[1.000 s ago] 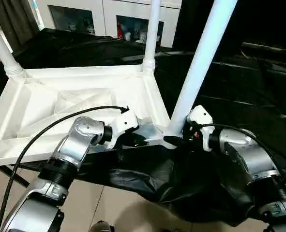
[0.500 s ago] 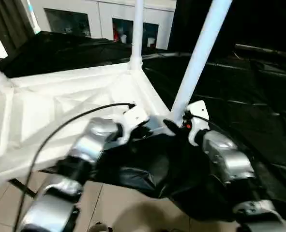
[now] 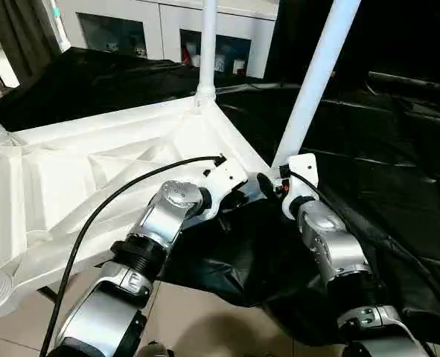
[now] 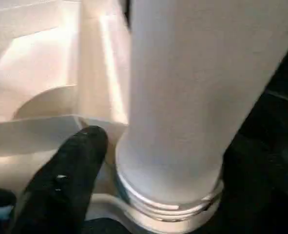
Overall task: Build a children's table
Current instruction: Rotate leg to tighten
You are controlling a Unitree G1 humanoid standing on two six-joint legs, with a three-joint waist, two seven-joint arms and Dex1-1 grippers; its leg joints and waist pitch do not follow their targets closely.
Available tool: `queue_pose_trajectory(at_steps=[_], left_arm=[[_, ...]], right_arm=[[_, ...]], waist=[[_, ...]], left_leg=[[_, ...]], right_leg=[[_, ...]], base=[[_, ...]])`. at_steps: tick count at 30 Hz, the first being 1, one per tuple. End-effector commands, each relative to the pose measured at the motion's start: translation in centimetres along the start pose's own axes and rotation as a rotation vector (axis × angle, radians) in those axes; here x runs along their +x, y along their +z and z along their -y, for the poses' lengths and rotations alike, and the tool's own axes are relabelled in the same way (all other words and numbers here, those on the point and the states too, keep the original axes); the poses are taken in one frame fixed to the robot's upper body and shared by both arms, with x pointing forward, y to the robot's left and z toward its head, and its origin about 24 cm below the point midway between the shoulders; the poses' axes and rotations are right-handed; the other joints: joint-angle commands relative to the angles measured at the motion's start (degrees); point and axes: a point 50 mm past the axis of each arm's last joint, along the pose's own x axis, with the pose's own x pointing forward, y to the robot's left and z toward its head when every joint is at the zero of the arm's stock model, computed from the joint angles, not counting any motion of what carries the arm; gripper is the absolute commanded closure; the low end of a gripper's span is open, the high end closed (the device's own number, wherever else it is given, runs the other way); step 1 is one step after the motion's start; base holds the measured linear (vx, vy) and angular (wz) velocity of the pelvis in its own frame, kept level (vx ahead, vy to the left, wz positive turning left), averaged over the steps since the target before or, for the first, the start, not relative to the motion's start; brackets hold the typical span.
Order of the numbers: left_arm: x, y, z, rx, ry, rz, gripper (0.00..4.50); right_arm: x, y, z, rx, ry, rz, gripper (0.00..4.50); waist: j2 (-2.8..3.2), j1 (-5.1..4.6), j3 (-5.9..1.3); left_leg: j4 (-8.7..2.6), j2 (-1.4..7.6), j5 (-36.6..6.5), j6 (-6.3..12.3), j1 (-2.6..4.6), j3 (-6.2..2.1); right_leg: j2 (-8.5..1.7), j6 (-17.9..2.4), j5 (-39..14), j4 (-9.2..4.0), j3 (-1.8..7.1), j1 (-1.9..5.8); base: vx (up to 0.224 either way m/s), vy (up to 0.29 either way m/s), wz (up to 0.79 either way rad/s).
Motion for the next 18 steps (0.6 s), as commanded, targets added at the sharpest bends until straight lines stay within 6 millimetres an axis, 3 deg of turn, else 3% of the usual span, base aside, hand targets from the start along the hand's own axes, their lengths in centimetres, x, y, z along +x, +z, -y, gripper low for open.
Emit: queue_pose_trajectory(at_steps=[1,5,10,11,14,18], left_arm=[[0.6,-0.1,1.8,0.000,-0.135,0.061,4.50],[-0.5,-0.8,1.2,0.020,-0.172,0.065,4.50],[-2.6,-1.4,0.7,0.046,-0.281,0.096,4.50],[-2.9,-1.5,0.7,0.046,-0.302,0.097,4.50],[-3.5,-1.7,0.6,0.065,-0.342,0.089,4.50],[-3.9,-1.8,0.4,0.071,-0.349,0.086,4.50]], right_arm=[[0.0,0.1,-1.5,-0.028,0.172,-0.007,0.65],[-1.2,0.6,0.1,-0.099,0.291,-0.003,0.65],[-3.7,1.4,1.9,-0.230,0.525,-0.037,0.65],[-4.0,1.5,2.1,-0.242,0.553,-0.047,0.65],[-4.7,1.5,2.3,-0.269,0.628,-0.077,0.65],[-4.9,1.5,2.3,-0.300,0.683,-0.108,0.65]], waist=[[-0.97,0.19,-3.19],[-1.06,0.68,-3.38],[-0.52,1.01,-3.68],[-0.68,0.98,-3.75],[-0.57,0.92,-3.70],[-0.65,0.98,-3.66]], left_leg=[[-3.84,1.04,-15.44,2.05,0.20,-0.45],[-3.33,1.01,-11.31,3.64,0.03,-0.14],[-3.10,1.16,-9.77,4.77,0.07,-0.17],[-3.00,1.18,-9.45,4.95,0.11,-0.12],[-3.00,1.28,-9.90,4.99,0.24,-0.07],[-2.96,1.30,-10.41,4.67,0.37,-0.03]], right_leg=[[-2.60,-7.15,-17.27,-5.17,1.80,2.08],[-2.62,-8.89,-11.75,-4.57,1.84,2.48],[-2.42,-11.08,-6.80,-3.89,1.68,2.79],[-2.44,-11.60,-6.09,-3.75,1.68,2.81],[-2.43,-12.90,-6.38,-3.74,1.67,2.67],[-2.53,-13.09,-7.79,-3.81,1.70,2.62]], base=[[0.000,0.000,0.00],[0.000,0.000,0.00],[0.000,0.000,0.00],[0.000,0.000,0.00],[0.000,0.000,0.00],[0.000,0.000,0.00]])
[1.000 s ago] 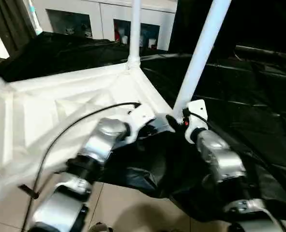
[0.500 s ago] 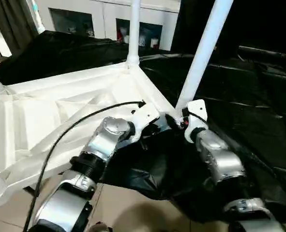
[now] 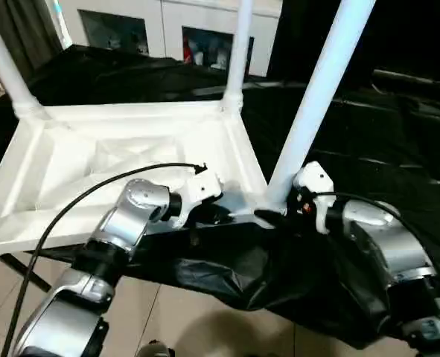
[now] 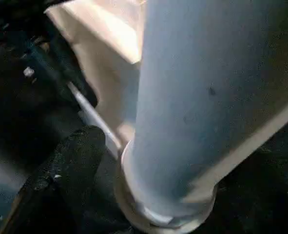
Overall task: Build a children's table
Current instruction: Rotate leg to tighten
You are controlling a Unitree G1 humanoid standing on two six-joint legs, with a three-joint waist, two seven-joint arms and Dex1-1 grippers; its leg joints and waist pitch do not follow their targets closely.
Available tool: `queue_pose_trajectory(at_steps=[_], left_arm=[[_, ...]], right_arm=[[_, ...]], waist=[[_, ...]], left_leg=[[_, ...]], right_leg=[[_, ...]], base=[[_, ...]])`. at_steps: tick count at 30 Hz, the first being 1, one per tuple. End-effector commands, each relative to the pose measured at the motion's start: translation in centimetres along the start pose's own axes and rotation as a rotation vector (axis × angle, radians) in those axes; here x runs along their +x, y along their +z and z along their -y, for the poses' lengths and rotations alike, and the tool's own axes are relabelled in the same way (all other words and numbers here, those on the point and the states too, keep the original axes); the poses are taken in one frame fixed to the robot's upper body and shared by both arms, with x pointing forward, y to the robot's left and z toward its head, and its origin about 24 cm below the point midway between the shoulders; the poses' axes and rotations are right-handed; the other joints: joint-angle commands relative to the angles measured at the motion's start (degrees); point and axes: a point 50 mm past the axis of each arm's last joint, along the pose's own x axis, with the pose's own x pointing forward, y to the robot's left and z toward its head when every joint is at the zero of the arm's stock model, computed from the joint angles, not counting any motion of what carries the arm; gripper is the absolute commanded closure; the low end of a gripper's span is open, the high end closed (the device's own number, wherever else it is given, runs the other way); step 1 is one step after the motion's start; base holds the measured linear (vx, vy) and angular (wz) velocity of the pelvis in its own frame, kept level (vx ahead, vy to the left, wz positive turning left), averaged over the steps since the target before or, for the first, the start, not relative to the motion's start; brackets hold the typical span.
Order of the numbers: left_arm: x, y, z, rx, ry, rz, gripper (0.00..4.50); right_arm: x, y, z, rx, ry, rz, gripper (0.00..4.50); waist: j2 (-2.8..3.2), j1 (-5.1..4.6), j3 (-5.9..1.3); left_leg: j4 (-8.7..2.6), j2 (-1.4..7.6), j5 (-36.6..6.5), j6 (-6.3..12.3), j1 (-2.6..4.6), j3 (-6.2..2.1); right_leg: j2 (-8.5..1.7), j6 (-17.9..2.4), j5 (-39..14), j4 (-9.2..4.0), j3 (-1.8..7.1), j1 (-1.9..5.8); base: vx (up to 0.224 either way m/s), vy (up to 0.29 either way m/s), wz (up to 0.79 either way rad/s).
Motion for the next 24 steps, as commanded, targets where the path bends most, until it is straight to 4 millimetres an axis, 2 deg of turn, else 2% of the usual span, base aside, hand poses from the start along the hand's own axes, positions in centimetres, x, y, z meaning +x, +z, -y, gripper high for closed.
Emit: queue_pose_trajectory(at_steps=[1,11,14,20,22,23,24], left_arm=[[0.7,0.4,0.8,-0.004,-0.068,0.071,4.50],[0.6,0.5,0.6,-0.002,-0.071,0.078,4.50],[0.5,0.5,0.5,-0.002,-0.066,0.078,4.50],[0.4,0.4,0.5,-0.011,-0.068,0.077,4.50],[0.5,0.3,0.5,-0.017,-0.063,0.078,4.50],[0.8,0.3,0.4,-0.026,-0.036,0.073,4.50],[1.2,0.4,0.2,-0.032,0.001,0.066,4.50]], right_arm=[[0.1,0.4,-0.3,-0.022,0.041,-0.008,0.65],[0.7,0.4,-0.4,-0.023,0.055,-0.016,1.42],[0.7,0.2,-0.5,-0.017,0.058,-0.022,1.77],[0.8,-0.1,-0.6,0.018,0.053,-0.017,2.11],[1.0,-0.4,-0.5,0.044,0.019,-0.011,2.17],[1.4,-0.8,-0.2,0.082,-0.057,-0.007,2.23],[1.9,-1.2,0.0,0.126,-0.132,-0.006,2.33]], waist=[[-0.81,0.21,-3.69],[-0.65,0.35,-3.92],[-0.75,0.31,-3.72],[-0.62,0.25,-3.58],[-0.46,0.22,-3.57],[-0.47,0.10,-3.59],[-0.55,-0.07,-3.43]], left_leg=[[-2.99,1.17,-10.28,4.61,0.48,-0.13],[-2.69,1.11,-8.40,5.04,0.49,-0.06],[-2.73,1.09,-9.64,4.85,0.53,-0.03],[-2.86,1.12,-10.54,4.29,0.56,-0.12],[-2.87,1.12,-10.47,4.24,0.57,-0.14],[-2.83,1.09,-10.45,4.23,0.55,-0.07],[-3.08,0.98,-11.62,3.20,0.46,-0.18]], right_leg=[[-2.55,-12.95,-7.69,-3.86,1.77,2.78],[-2.49,-13.97,-4.40,-3.37,1.72,2.92],[-2.50,-13.72,-6.12,-3.57,1.77,2.83],[-2.51,-13.10,-7.75,-3.70,1.81,2.78],[-2.48,-13.21,-7.31,-3.66,1.79,2.73],[-2.47,-13.30,-7.17,-3.65,1.85,2.59],[-2.51,-12.75,-9.81,-3.91,1.76,2.71]], base=[[0.000,0.000,0.00],[0.000,0.000,0.00],[0.000,0.000,0.00],[0.000,0.000,0.00],[0.000,0.000,0.00],[0.000,0.000,0.00],[0.000,0.000,0.00]])
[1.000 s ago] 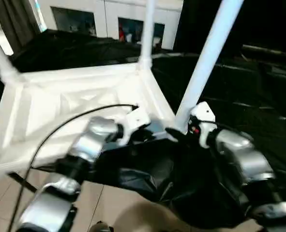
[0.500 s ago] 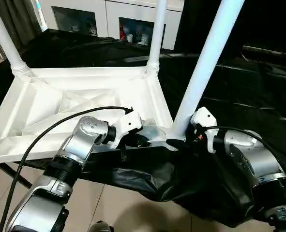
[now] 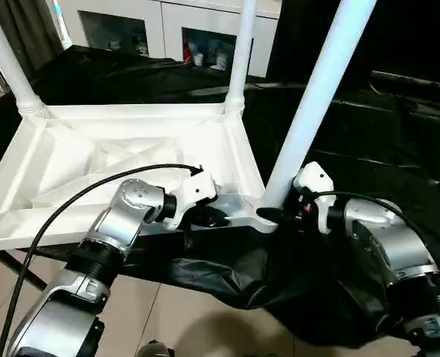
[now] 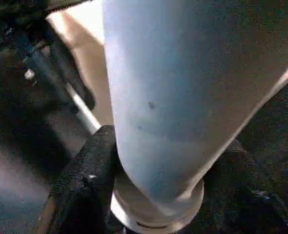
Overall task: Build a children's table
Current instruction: Rotate leg to tighten
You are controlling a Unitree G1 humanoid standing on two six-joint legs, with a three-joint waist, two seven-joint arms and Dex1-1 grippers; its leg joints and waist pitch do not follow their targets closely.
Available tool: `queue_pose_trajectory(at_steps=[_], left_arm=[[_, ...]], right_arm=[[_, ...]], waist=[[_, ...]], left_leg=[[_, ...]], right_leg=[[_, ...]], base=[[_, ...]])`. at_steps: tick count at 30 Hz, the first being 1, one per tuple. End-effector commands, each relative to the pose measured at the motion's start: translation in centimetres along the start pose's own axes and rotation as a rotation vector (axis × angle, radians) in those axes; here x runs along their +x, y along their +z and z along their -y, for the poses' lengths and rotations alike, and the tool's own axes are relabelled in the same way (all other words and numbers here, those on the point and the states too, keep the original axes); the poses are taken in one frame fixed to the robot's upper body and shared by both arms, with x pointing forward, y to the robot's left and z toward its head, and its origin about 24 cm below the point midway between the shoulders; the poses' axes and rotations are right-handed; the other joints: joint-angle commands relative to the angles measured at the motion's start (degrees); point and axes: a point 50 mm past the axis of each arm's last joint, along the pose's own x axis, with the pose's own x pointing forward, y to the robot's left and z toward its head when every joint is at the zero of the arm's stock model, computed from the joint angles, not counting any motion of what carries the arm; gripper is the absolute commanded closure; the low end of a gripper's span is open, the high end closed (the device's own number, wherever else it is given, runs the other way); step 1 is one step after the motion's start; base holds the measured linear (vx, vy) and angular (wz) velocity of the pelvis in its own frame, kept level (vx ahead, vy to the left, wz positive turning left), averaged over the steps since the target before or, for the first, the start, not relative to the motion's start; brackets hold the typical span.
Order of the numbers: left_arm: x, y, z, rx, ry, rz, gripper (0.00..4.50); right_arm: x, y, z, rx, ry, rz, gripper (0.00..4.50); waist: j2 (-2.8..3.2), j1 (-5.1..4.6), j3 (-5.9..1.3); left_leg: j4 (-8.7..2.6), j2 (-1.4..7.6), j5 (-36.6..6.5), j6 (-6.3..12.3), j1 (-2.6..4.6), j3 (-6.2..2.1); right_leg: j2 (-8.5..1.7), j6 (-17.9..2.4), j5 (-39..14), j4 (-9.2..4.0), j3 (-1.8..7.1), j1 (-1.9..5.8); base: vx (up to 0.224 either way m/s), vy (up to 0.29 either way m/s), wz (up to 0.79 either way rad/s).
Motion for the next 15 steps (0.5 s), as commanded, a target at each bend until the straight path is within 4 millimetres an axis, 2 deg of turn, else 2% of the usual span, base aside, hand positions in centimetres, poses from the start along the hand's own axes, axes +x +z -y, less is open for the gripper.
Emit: queue_pose_trajectory(at_steps=[1,2,6,8,10,12,15], left_arm=[[2.0,1.0,0.4,-0.020,0.008,0.069,4.50],[2.1,1.0,0.4,-0.022,0.017,0.068,4.50],[3.6,1.6,0.0,-0.061,0.108,0.061,4.50],[6.1,2.7,-0.3,-0.149,0.266,0.045,4.50],[6.4,2.9,-0.3,-0.157,0.282,0.043,4.50],[7.8,3.6,0.1,-0.164,0.321,0.035,4.50],[8.6,4.2,0.7,-0.151,0.305,0.041,4.50]], right_arm=[[1.2,-1.6,-0.1,0.091,-0.109,-0.046,2.36],[1.3,-1.7,-0.2,0.100,-0.119,-0.045,2.36],[3.0,-2.1,-1.3,0.173,-0.195,-0.028,2.41],[5.6,-2.2,-1.9,0.317,-0.401,-0.015,2.44],[5.9,-2.2,-1.9,0.346,-0.439,-0.016,2.45],[7.4,-1.9,-2.2,0.449,-0.527,-0.011,2.45],[8.1,-1.3,-2.6,0.435,-0.526,0.000,2.45]], waist=[[-0.52,0.10,-3.40],[-0.47,-0.01,-3.34],[-0.26,-0.07,-3.13],[-0.07,-0.20,-3.12],[-0.06,-0.40,-3.17],[-0.01,-0.42,-3.23],[-0.04,-0.30,-3.18]], left_leg=[[-3.41,0.93,-12.17,2.74,0.35,-0.40],[-3.54,0.96,-13.54,2.01,0.55,-0.44],[-3.86,1.01,-16.39,0.83,0.84,-0.56],[-4.10,0.95,-17.93,-0.54,0.95,-0.78],[-4.19,0.79,-18.64,-1.31,0.98,-0.89],[-4.16,0.81,-18.65,-1.00,0.99,-0.87],[-4.19,0.65,-19.49,-0.09,0.94,-0.82]], right_leg=[[-2.54,-12.24,-11.25,-4.31,1.67,2.58],[-2.65,-11.48,-14.07,-4.69,1.70,2.40],[-2.61,-9.83,-18.35,-5.28,1.83,1.95],[-2.71,-9.26,-20.69,-5.52,1.77,1.81],[-2.66,-8.87,-21.95,-5.67,1.75,1.79],[-2.70,-8.60,-21.31,-5.69,1.83,1.79],[-2.51,-6.98,-21.34,-6.13,1.80,1.62]], base=[[0.000,0.000,0.00],[0.000,0.000,0.00],[0.000,0.000,0.00],[0.000,0.000,0.00],[0.000,0.000,0.00],[0.000,0.000,0.00],[0.000,0.000,0.00]])
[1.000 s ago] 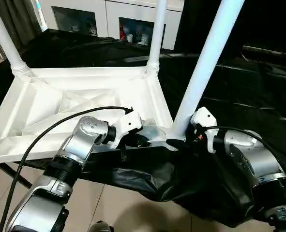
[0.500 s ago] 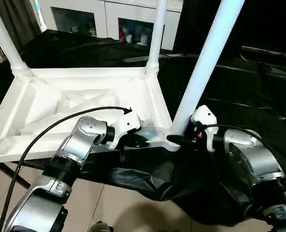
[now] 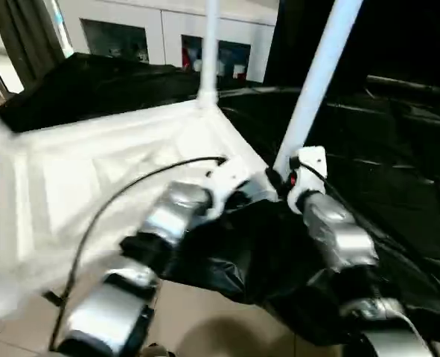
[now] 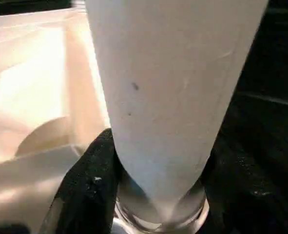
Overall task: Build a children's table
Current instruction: Rotate leg to tighten
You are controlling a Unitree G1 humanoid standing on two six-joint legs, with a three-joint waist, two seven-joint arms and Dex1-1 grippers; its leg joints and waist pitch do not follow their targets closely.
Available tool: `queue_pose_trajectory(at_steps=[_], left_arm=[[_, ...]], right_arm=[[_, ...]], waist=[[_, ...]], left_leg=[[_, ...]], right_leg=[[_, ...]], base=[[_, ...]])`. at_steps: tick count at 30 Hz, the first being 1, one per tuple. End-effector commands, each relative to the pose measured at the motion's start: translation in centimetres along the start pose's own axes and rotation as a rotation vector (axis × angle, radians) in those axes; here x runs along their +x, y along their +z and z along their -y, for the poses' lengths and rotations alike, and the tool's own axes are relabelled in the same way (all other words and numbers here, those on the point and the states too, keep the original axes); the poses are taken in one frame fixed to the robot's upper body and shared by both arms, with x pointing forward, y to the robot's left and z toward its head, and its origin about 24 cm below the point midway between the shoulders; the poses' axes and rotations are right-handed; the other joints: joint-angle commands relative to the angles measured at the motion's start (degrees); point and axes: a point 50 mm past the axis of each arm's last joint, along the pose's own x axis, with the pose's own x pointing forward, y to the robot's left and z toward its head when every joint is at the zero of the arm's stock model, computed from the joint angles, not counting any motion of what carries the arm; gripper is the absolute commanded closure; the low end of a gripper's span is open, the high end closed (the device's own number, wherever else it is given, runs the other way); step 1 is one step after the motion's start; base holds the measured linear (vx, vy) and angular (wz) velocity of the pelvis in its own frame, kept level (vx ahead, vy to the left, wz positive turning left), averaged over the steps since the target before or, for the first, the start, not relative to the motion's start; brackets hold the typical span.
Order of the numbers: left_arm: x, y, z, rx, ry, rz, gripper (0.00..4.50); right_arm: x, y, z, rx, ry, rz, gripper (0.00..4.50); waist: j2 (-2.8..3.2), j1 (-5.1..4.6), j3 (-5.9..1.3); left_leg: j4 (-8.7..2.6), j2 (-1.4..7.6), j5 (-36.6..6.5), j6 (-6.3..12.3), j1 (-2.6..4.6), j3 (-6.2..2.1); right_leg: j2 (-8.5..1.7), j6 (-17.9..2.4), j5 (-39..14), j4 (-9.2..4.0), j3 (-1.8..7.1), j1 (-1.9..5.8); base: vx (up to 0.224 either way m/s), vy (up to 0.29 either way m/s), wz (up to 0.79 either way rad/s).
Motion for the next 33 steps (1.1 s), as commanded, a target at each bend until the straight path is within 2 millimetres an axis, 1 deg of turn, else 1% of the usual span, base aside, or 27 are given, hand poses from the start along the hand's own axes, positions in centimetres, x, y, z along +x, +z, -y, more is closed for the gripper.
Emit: queue_pose_trajectory(at_steps=[1,2,3,4,5,7,8,10,11,12,13,14,15,16,17,19,20,21,22,23,25,26,28,29,30,32,33], left_arm=[[1.5,1.4,1.9,-0.004,-0.031,0.054,4.50],[1.4,1.4,1.9,0.002,-0.039,0.061,4.50],[1.3,1.5,1.8,0.011,-0.046,0.066,4.50],[1.2,1.4,1.7,0.015,-0.050,0.069,4.50],[1.0,1.3,1.3,0.026,-0.054,0.067,4.50],[0.6,1.1,0.9,0.027,-0.068,0.067,4.50],[0.6,1.1,0.9,0.027,-0.068,0.067,4.50],[-0.1,0.8,0.3,0.044,-0.104,0.074,4.50],[-0.3,0.6,0.2,0.044,-0.112,0.071,4.50],[-0.7,0.5,0.0,0.061,-0.131,0.077,4.50],[-0.7,0.5,-0.1,0.061,-0.132,0.077,4.50],[-1.5,0.0,-0.5,0.072,-0.167,0.069,4.50],[-1.7,-0.1,-0.6,0.078,-0.184,0.074,4.50],[-2.0,-0.2,-0.7,0.085,-0.204,0.078,4.50],[-2.5,-0.5,-0.9,0.096,-0.240,0.083,4.50],[-3.4,-0.7,-1.0,0.114,-0.300,0.101,4.50],[-3.6,-0.7,-1.0,0.119,-0.320,0.110,4.50],[-4.1,-0.9,-1.1,0.126,-0.346,0.115,4.50],[-4.4,-1.0,-1.2,0.131,-0.365,0.112,4.50],[-4.9,-1.3,-1.3,0.136,-0.389,0.106,4.50],[-5.2,-1.4,-1.3,0.139,-0.401,0.104,4.50],[-5.4,-1.5,-1.3,0.140,-0.413,0.104,4.50],[-5.8,-1.7,-1.4,0.143,-0.433,0.105,4.50],[-6.0,-1.8,-1.3,0.143,-0.443,0.105,4.50],[-6.1,-1.9,-1.3,0.144,-0.454,0.105,4.50],[-6.3,-2.1,-1.2,0.141,-0.469,0.102,4.50],[-6.3,-2.1,-1.2,0.141,-0.469,0.102,4.50]], right_arm=[[0.2,-2.9,-4.4,0.049,0.166,-0.126,2.45],[0.2,-2.8,-4.3,0.040,0.168,-0.120,2.45],[0.2,-2.7,-4.2,0.032,0.178,-0.115,2.45],[0.1,-2.7,-4.0,0.029,0.183,-0.113,1.91],[0.2,-2.3,-3.5,0.032,0.187,-0.094,1.78],[0.2,-1.9,-2.8,0.013,0.195,-0.078,1.72],[0.2,-1.9,-2.8,0.013,0.195,-0.078,1.58],[0.0,-1.5,-1.5,-0.044,0.239,-0.083,1.34],[-0.1,-1.4,-1.2,-0.059,0.261,-0.089,1.31],[-0.3,-1.2,-0.8,-0.085,0.300,-0.090,1.31],[-0.4,-1.2,-0.8,-0.087,0.302,-0.089,1.31],[-1.0,-0.6,0.1,-0.143,0.373,-0.075,1.31],[-1.2,-0.5,0.4,-0.155,0.395,-0.072,1.31],[-1.4,-0.3,0.7,-0.171,0.419,-0.068,1.31],[-2.0,0.1,1.3,-0.200,0.475,-0.064,1.31],[-2.8,0.3,2.0,-0.242,0.556,-0.073,1.31],[-3.1,0.4,2.2,-0.256,0.582,-0.082,1.31],[-3.6,0.4,2.4,-0.280,0.622,-0.087,1.31],[-4.1,0.5,2.7,-0.296,0.654,-0.092,1.31],[-4.6,0.6,2.9,-0.316,0.696,-0.095,1.31],[-4.9,0.7,3.0,-0.323,0.717,-0.096,1.31],[-5.0,0.9,3.1,-0.324,0.735,-0.094,1.31],[-5.4,1.0,3.2,-0.326,0.772,-0.095,1.31],[-5.5,1.1,3.2,-0.330,0.791,-0.097,1.48],[-5.7,1.1,3.2,-0.335,0.811,-0.102,1.48],[-5.9,0.8,3.1,-0.339,0.842,-0.118,1.67],[-5.9,0.8,3.1,-0.339,0.842,-0.119,1.67]], waist=[[-0.37,-0.03,-2.51],[-0.29,0.09,-2.62],[-0.39,0.13,-2.61],[-0.34,0.13,-2.59],[-0.43,0.13,-2.60],[-0.47,0.19,-2.62],[-0.42,0.20,-2.59],[-0.38,0.29,-2.67],[-0.43,0.27,-2.68],[-0.33,0.26,-2.75],[-0.41,0.26,-2.72],[-0.35,0.36,-2.78],[-0.44,0.45,-2.81],[-0.51,0.51,-2.94],[-0.46,0.61,-3.10],[-0.52,0.80,-3.19],[-0.41,0.80,-3.31],[-0.57,0.76,-3.33],[-0.58,0.71,-3.31],[-0.47,0.77,-3.29],[-0.51,0.85,-3.26],[-0.44,0.94,-3.29],[-0.51,0.95,-3.31],[-0.62,0.94,-3.27],[-0.67,1.01,-3.29],[-0.63,1.06,-3.26],[-0.64,1.06,-3.25]], left_leg=[[-4.14,0.73,-19.43,0.09,0.67,-0.65],[-4.25,0.77,-19.00,0.31,0.50,-0.73],[-4.29,0.76,-19.11,0.33,0.45,-0.75],[-4.34,0.78,-19.30,0.32,0.45,-0.77],[-4.38,0.77,-19.54,0.33,0.44,-0.80],[-4.40,0.78,-19.93,0.48,0.42,-0.82],[-4.47,0.84,-19.71,0.45,0.35,-0.86],[-4.42,0.84,-19.20,0.69,0.31,-0.85],[-4.39,0.85,-18.53,0.89,0.13,-0.80],[-4.36,0.87,-18.37,0.94,0.20,-0.77],[-4.34,0.83,-18.14,1.17,0.17,-0.76],[-4.24,0.89,-17.00,1.53,0.13,-0.70],[-4.18,0.94,-16.60,1.67,0.18,-0.69],[-4.06,1.02,-14.95,2.22,-0.06,-0.72],[-3.85,1.06,-13.11,2.73,0.02,-0.59],[-3.59,1.07,-11.15,3.44,-0.09,-0.52],[-3.37,1.07,-8.81,4.50,-0.20,-0.49],[-3.31,1.09,-8.30,4.86,-0.19,-0.46],[-3.24,1.12,-7.93,5.26,-0.31,-0.44],[-3.15,1.20,-8.24,5.57,-0.12,-0.36],[-3.14,1.25,-8.79,5.72,-0.09,-0.31],[-3.19,1.33,-9.27,5.59,0.00,-0.34],[-3.17,1.36,-9.77,5.37,-0.01,-0.30],[-3.17,1.34,-9.97,5.26,-0.09,-0.28],[-3.19,1.40,-10.19,5.08,0.02,-0.26],[-3.20,1.44,-10.16,4.94,0.06,-0.26],[-3.18,1.41,-10.12,4.93,0.04,-0.24]], right_leg=[[-2.42,-6.81,-21.35,-5.77,1.71,1.36],[-2.46,-6.34,-20.87,-5.75,1.68,1.46],[-2.40,-6.16,-20.87,-5.75,1.64,1.47],[-2.43,-6.11,-21.08,-5.79,1.64,1.42],[-2.41,-5.98,-21.43,-5.83,1.60,1.41],[-2.51,-5.83,-22.19,-5.90,1.60,1.39],[-2.54,-5.89,-22.05,-5.89,1.61,1.44],[-2.51,-6.08,-21.31,-5.85,1.60,1.55],[-2.51,-6.44,-20.03,-5.73,1.63,1.66],[-2.48,-6.73,-19.59,-5.67,1.62,1.65],[-2.48,-6.87,-19.38,-5.73,1.58,1.69],[-2.59,-7.54,-18.14,-5.60,1.59,1.81],[-2.58,-7.71,-17.61,-5.58,1.56,1.90],[-2.63,-8.43,-14.98,-5.19,1.56,2.23],[-2.48,-9.44,-11.64,-4.85,1.50,2.22],[-2.43,-10.44,-8.04,-4.34,1.50,2.44],[-2.29,-12.09,-3.41,-3.75,1.37,2.59],[-2.25,-12.65,-2.24,-3.60,1.32,2.60],[-2.22,-13.40,-1.04,-3.39,1.28,2.67],[-2.31,-14.00,-0.90,-3.38,1.31,2.53],[-2.34,-14.26,-1.44,-3.34,1.34,2.57],[-2.47,-14.44,-2.11,-3.39,1.33,2.60],[-2.54,-14.52,-3.18,-3.46,1.36,2.59],[-2.55,-14.37,-3.86,-3.47,1.37,2.62],[-2.62,-14.23,-4.74,-3.56,1.39,2.59],[-2.63,-14.08,-5.38,-3.56,1.42,2.52],[-2.58,-13.99,-5.49,-3.58,1.43,2.49]], base=[[0.000,0.000,0.00],[0.000,0.000,0.00],[0.000,0.000,0.00],[0.000,0.000,0.00],[0.000,0.000,0.00],[0.000,0.000,0.00],[0.000,0.000,0.00],[0.000,0.000,0.00],[0.000,0.000,0.00],[0.000,0.000,0.00],[0.000,0.000,0.00],[0.000,0.000,0.00],[0.000,0.000,0.00],[0.000,0.000,0.00],[0.000,0.000,0.00],[0.000,0.000,0.00],[0.000,0.000,0.00],[0.000,0.000,0.00],[0.000,0.000,0.00],[0.000,0.000,0.00],[0.000,0.000,0.00],[0.000,0.000,0.00],[0.000,0.000,0.00],[0.000,0.000,0.00],[0.000,0.000,0.00],[0.000,0.000,0.00],[0.000,0.000,0.00]])
